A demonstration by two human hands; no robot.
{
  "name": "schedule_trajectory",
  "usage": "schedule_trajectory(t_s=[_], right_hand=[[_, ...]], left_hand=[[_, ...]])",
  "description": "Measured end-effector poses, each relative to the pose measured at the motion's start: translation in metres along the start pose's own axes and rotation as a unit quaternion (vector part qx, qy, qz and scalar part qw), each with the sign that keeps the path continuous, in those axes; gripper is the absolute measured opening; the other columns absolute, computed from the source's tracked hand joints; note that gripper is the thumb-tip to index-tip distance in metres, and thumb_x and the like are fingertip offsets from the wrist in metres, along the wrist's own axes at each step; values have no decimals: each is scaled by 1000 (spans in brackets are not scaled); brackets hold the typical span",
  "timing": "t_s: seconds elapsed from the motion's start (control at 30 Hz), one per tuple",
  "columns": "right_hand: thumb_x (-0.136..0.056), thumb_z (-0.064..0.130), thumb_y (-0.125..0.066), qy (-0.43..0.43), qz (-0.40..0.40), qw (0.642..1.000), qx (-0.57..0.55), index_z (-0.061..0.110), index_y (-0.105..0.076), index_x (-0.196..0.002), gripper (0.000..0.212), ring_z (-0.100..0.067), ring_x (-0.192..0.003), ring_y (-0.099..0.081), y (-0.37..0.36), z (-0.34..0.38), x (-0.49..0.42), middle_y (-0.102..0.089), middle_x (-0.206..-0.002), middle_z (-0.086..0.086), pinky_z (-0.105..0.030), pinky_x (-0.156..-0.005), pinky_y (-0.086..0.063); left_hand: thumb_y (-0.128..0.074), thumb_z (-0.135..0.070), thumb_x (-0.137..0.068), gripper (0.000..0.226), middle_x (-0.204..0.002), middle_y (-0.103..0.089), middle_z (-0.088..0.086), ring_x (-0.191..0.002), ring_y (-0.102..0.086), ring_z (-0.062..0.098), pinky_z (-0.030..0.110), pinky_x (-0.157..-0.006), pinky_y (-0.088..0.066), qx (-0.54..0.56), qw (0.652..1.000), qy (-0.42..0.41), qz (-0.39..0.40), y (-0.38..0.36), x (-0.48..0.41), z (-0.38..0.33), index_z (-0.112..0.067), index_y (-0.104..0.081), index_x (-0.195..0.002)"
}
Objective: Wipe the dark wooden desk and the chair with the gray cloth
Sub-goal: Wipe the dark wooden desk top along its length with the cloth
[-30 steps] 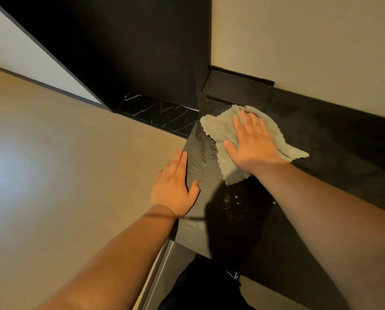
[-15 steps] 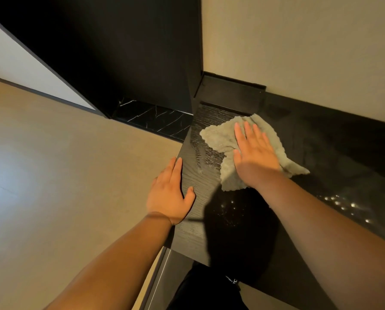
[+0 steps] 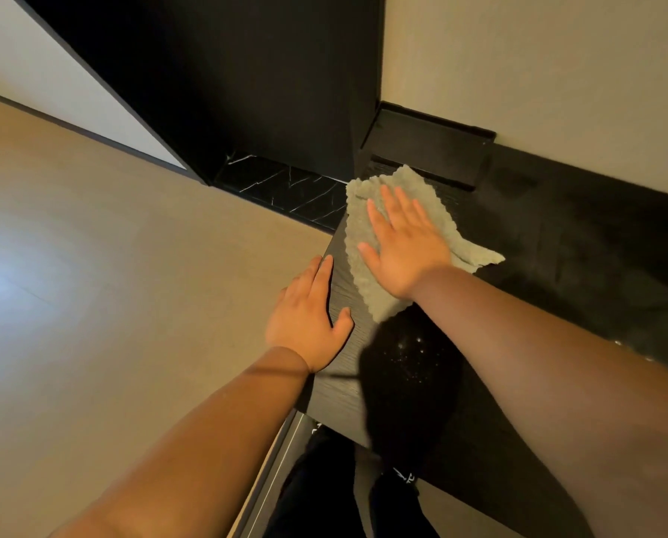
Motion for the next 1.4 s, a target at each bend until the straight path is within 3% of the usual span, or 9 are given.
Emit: schedule_trajectory(t_s=[0.13, 0.3, 0.37, 0.5, 0.63, 0.87, 1.1, 1.23, 1.4], right_hand=[[-107, 58, -13, -49, -2, 999, -18, 19, 1, -167, 73, -28, -160, 17, 3, 8, -11, 17, -174, -10, -48, -131, 5], [-108, 55, -18, 128, 73, 989, 26, 25, 10, -166, 71, -19, -157, 27, -8, 25, 28, 28, -171, -2, -40, -129, 13], [-106, 60, -22, 149, 83, 985, 32, 29, 12, -165, 75, -15, -156, 28, -7, 17, 30, 30, -170, 2, -38, -128, 14], [-104, 66, -21, 88, 32, 996, 4, 24, 4, -168, 80, -20, -159, 21, 2, 9, -4, 20, -174, -3, -41, -130, 9], [-109, 57, -17, 1, 24, 1000, -16, 22, 6, -167, 71, -24, -159, 22, 1, 23, -24, 22, -173, -5, -44, -130, 9], [-110, 51, -22, 196, 57, 979, 14, 28, 0, -168, 66, -16, -159, 22, -10, 30, 16, 22, -173, 4, -40, -130, 9], [-109, 52, -16, 22, 13, 1000, -11, 27, 1, -168, 66, -22, -160, 18, 7, 1, -19, 17, -175, -2, -43, -131, 5], [-109, 51, -22, 74, 59, 995, -8, 36, 5, -165, 64, -28, -158, 25, -3, 25, 8, 22, -173, -1, -47, -129, 12], [-107, 51, -22, 139, 57, 989, 14, 33, 4, -166, 67, -24, -159, 23, -3, 26, 12, 21, -173, 0, -45, -130, 10]], left_hand=[[-47, -56, -94, 88, -171, -26, 6, -153, -32, 23, 40, -122, -29, -4, 1000, 1, -4, -1, 0, 0, -21, -15, -168], [-46, -59, -92, 89, -170, -30, 7, -151, -35, 25, 44, -122, -34, 11, 1000, 2, -10, -1, 0, 1, -20, -17, -167], [-48, -58, -93, 89, -168, -32, 6, -149, -38, 25, 44, -121, -35, 12, 1000, 1, -16, 0, 0, -1, -20, -18, -167], [-51, -57, -92, 91, -166, -35, 7, -147, -38, 24, 43, -120, -34, 9, 1000, 6, -17, 0, 1, 0, -19, -17, -167], [-49, -59, -92, 91, -161, -42, 6, -142, -44, 25, 44, -115, -38, 3, 1000, 17, -19, 1, 2, 1, -20, -16, -167], [-44, -62, -94, 90, -154, -48, 5, -138, -48, 25, 44, -113, -38, 2, 999, 32, -19, 3, 5, 1, -16, -16, -167], [-50, -56, -95, 90, -146, -54, 5, -129, -54, 24, 42, -107, -42, 14, 999, 28, -17, 5, 2, -1, -16, -16, -167], [-46, -58, -94, 90, -147, -53, 4, -126, -56, 24, 42, -102, -46, 18, 999, 28, -13, 4, 4, -1, -17, -15, -167], [-44, -59, -94, 90, -143, -55, 4, -116, -62, 24, 42, -93, -52, 14, 999, 39, -14, 3, 3, -1, -18, -12, -167]])
Point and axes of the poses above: each hand's wrist, its own x-axis away from the middle knuckle, its own y-axis out of the back of the hand, z = x × y, the point moved 6 cm from there along -x, towards the middle knuckle
